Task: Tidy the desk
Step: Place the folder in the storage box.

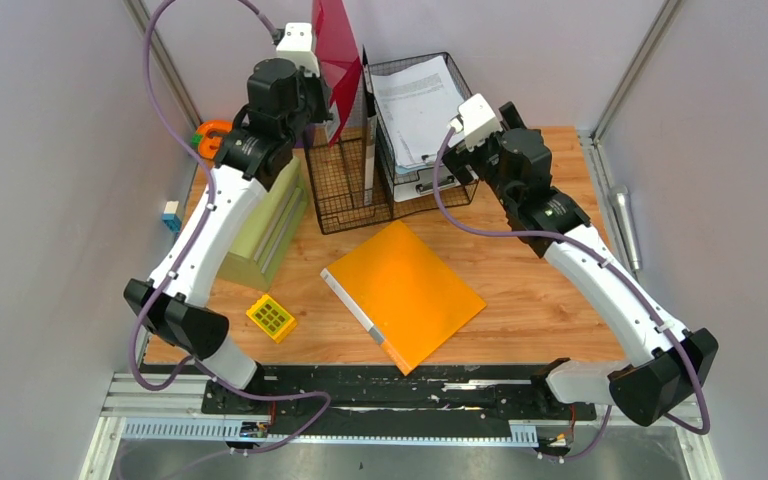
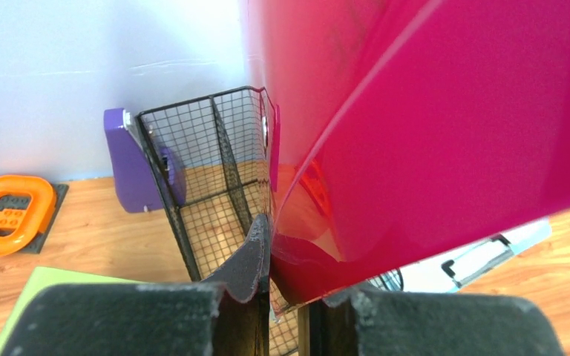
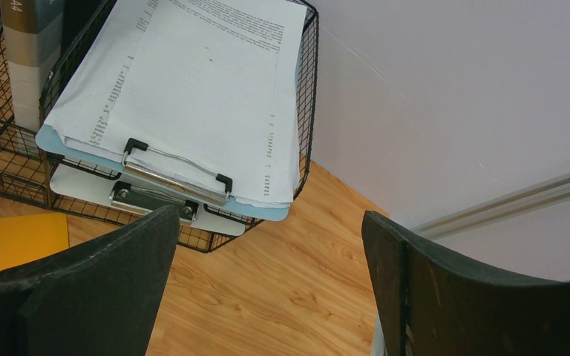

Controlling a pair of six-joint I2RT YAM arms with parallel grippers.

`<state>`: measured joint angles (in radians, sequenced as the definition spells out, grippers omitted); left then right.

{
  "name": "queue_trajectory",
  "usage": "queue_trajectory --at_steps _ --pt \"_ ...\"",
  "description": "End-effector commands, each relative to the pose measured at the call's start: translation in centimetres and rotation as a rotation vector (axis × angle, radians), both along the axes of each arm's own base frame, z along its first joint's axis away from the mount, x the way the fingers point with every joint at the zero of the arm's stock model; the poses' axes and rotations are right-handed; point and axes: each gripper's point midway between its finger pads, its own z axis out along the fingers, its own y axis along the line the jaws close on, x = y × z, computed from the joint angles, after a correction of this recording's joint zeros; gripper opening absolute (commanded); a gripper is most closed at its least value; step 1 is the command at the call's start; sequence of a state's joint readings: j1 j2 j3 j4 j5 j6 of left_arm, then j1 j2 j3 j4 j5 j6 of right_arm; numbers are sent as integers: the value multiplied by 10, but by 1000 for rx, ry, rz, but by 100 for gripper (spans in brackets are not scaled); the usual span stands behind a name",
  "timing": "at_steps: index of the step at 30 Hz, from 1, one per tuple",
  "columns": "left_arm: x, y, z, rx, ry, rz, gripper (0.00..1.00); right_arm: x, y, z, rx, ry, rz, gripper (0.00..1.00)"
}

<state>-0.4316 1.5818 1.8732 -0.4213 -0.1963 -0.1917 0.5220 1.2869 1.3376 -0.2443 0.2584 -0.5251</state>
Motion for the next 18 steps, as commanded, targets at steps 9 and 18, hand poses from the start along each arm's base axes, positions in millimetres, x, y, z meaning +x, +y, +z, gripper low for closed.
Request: queue_trajectory --at_steps 9,18 --pt "40 0 -35 -77 -28 121 0 0 -2 -3 23 7 5 95" --pt "57 -23 -79 -136 18 69 0 2 -3 -20 9 41 -1 95"
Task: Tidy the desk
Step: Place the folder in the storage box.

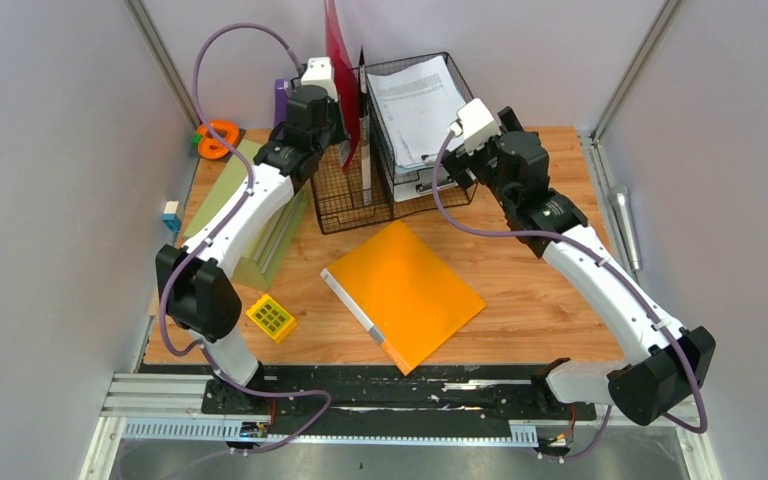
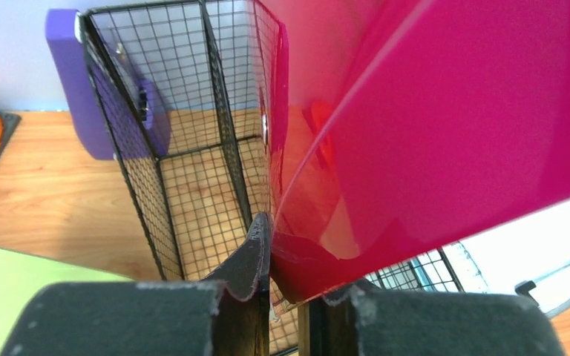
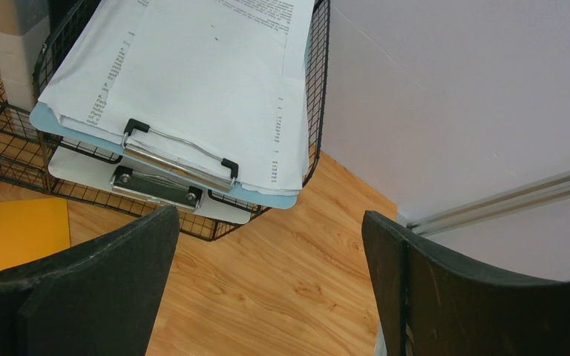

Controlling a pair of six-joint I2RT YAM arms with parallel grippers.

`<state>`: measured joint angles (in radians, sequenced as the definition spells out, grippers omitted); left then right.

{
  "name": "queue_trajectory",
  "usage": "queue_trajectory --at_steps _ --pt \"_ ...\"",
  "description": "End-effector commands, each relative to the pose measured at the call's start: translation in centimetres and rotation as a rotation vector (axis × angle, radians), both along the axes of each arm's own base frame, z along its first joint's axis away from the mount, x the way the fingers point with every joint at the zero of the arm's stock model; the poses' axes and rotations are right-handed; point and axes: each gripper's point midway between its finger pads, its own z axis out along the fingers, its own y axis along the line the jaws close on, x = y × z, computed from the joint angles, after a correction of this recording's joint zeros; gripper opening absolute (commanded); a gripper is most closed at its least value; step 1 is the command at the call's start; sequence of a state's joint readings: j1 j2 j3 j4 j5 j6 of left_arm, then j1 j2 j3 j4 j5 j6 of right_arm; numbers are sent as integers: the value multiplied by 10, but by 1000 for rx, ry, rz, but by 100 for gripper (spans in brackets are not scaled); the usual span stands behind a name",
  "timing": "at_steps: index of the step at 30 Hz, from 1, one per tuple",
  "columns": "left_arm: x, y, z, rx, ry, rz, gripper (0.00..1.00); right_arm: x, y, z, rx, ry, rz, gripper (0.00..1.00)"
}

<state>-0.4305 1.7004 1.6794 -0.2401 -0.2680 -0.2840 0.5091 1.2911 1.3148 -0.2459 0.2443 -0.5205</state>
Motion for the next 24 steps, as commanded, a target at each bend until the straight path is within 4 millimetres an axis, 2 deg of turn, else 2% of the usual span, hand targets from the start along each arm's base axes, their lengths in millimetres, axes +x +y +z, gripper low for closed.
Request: queue_trajectory --at_steps 1,2,12,21,23,24 --pt "13 -13 27 -113 -139 -18 1 0 0 -8 16 17 1 95" --pt "12 -14 16 -96 -124 -32 1 0 -1 -9 16 17 0 95" --pt "21 -24 -24 -78 -114 -50 7 -2 -2 -14 13 27 3 95" --pt "17 -35 -84 -7 -21 10 11 0 -1 -18 15 38 5 95" --pt "18 -33 -95 9 -11 26 15 0 -1 -22 11 45 6 95" --pt "19 -33 -99 15 -8 28 24 -1 -2 -23 10 46 8 95"
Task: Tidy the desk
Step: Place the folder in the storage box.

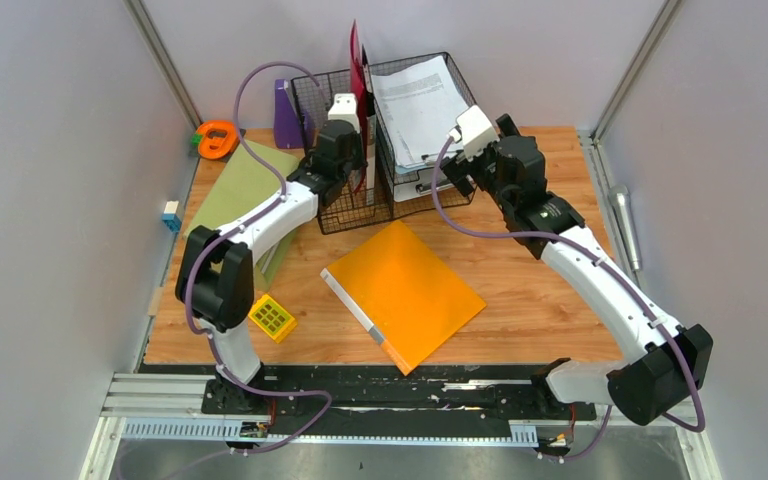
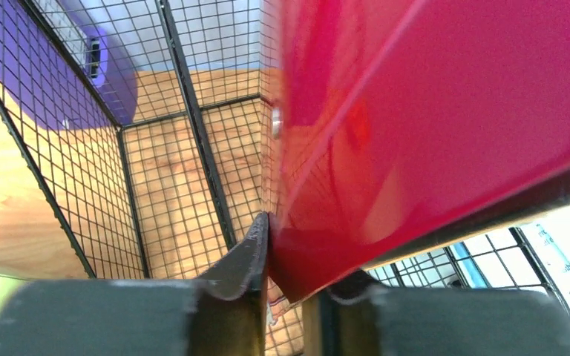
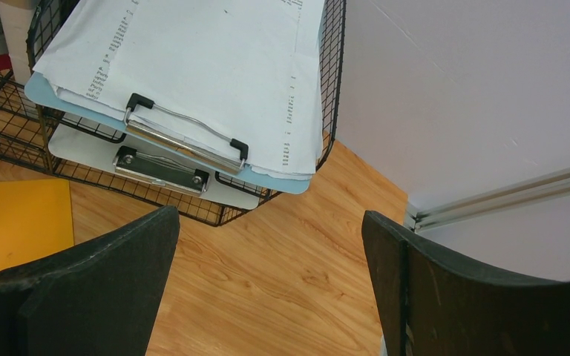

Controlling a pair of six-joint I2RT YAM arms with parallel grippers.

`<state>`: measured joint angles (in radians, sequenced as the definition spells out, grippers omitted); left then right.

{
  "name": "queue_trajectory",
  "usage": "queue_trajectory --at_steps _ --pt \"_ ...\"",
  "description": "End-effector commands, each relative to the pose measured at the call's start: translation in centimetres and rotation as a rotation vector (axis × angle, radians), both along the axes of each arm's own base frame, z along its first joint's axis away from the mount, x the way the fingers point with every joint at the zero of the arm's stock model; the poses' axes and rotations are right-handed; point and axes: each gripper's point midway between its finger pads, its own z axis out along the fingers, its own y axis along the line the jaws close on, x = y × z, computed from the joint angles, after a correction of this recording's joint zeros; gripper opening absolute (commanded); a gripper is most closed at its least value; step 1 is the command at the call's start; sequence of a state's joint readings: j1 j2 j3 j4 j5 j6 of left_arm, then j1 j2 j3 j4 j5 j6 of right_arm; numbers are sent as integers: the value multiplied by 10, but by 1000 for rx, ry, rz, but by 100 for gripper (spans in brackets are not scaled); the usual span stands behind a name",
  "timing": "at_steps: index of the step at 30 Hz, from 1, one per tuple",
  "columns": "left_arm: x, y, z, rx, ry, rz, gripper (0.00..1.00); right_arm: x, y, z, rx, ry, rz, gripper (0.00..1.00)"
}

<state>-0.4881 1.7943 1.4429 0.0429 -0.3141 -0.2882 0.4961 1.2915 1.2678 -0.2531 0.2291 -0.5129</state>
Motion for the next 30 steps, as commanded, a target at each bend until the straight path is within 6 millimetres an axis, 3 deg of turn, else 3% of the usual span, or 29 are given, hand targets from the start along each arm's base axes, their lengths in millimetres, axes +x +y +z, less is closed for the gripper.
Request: queue_trajectory --at_steps 1,5,8,14,16,18,24,30 --pt "8 -2 -7 0 -37 35 30 -2 1 0 26 -3 11 95" --pt "7 -8 -24 43 16 -15 72 -10 4 -12 19 38 42 95" --pt "4 -8 -22 54 14 -35 80 -21 9 -25 22 66 95 95" --pt "1 -5 6 40 -73 -44 90 -31 9 -41 14 97 119 95" --pt "1 -5 15 35 -97 -47 85 -31 8 -46 10 108 117 95" --pt "1 -6 24 24 -129 -51 73 -31 8 -49 9 117 117 95" --pt "-3 -9 62 5 -231 -88 22 -31 7 -54 1 126 112 95" --pt "-4 -4 87 40 -301 -86 0 -29 9 -56 3 136 114 95"
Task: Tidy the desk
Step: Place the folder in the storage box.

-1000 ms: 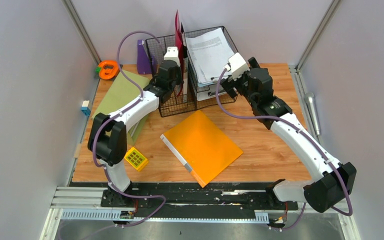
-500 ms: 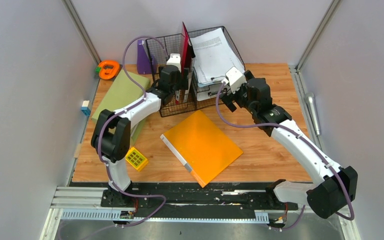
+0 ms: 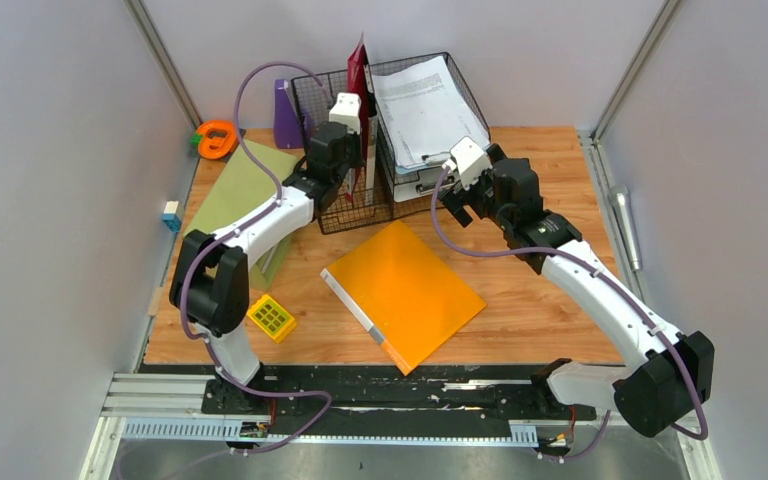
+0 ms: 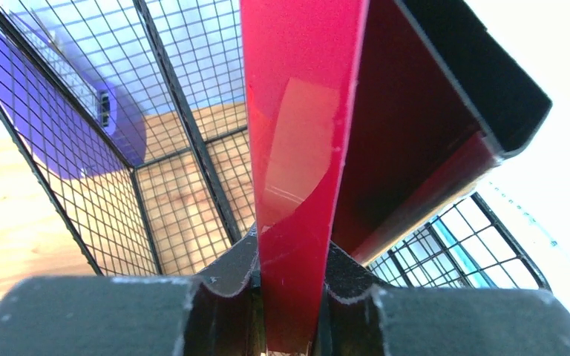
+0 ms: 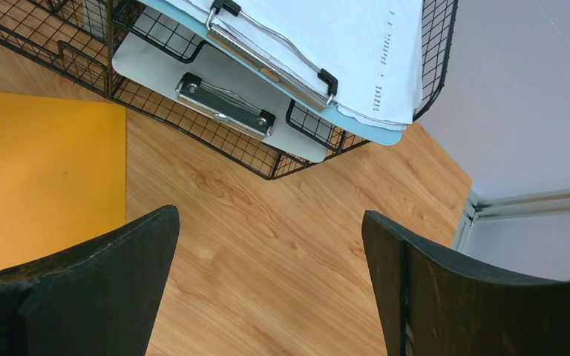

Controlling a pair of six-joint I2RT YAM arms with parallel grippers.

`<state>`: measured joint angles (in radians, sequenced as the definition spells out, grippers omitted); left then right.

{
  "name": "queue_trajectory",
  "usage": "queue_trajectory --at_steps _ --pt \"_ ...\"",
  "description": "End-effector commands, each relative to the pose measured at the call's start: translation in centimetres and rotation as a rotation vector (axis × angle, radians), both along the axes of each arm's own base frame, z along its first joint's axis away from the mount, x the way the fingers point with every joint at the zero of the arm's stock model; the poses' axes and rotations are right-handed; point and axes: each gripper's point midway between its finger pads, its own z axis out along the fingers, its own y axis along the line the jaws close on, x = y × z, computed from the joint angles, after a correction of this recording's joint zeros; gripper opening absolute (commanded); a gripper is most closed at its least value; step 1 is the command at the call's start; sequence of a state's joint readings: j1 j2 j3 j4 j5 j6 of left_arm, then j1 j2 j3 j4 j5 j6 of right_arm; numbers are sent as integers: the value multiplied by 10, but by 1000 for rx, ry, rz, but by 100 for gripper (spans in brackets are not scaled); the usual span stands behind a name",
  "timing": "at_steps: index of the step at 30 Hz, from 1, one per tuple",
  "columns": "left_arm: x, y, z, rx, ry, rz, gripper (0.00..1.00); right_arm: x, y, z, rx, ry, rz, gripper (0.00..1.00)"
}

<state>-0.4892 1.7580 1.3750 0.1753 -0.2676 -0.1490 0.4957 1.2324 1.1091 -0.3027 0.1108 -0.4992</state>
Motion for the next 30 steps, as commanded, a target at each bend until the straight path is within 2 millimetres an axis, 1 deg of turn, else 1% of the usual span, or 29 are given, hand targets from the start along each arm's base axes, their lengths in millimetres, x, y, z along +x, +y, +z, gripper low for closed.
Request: queue_trajectory --at_steps 1,2,5,7,8,9,10,11,12,13,14,15,16,17,20,25,30 --pt "-3 3 73 -30 -202 -2 0 0 2 8 30 -13 3 95" --pt "-2 4 78 -35 -230 3 0 0 2 7 31 -9 4 95" --pt "-3 7 75 -6 -287 2 0 1 3 4 28 -3 6 95" --pt "-1 7 83 -7 -377 4 0 1 4 1 26 4 7 95" --pt "-1 11 75 15 -382 16 0 2 4 -1 23 8 6 95" --pt "0 11 81 -1 -428 27 0 2 4 -2 20 11 6 95" --pt "1 13 69 19 -427 33 0 3 4 -5 15 15 5 95" --pt "0 14 79 -2 -480 41 0 4 4 -7 10 20 4 95" --pt "0 15 67 7 -477 48 0 4 4 -8 8 20 3 95" --pt "-1 17 76 -21 -528 59 0 5 4 -9 6 23 2 95" --pt "-2 17 68 -25 -528 59 0 6 5 -10 3 24 1 95" --pt "-3 17 74 -46 -563 62 0 7 4 -11 -1 27 -1 95" --pt "-2 16 69 -52 -561 62 0 9 4 -12 -5 30 -4 95" --pt "-2 16 70 -64 -570 64 0 10 5 -13 -8 32 -4 95" --pt "3 17 64 -103 -552 90 0 14 6 -16 -16 39 -7 95" --pt "9 15 59 -131 -538 113 0 19 8 -23 -25 54 -8 95" --pt "16 4 35 -147 -479 89 0 24 10 -27 -34 66 -15 94"
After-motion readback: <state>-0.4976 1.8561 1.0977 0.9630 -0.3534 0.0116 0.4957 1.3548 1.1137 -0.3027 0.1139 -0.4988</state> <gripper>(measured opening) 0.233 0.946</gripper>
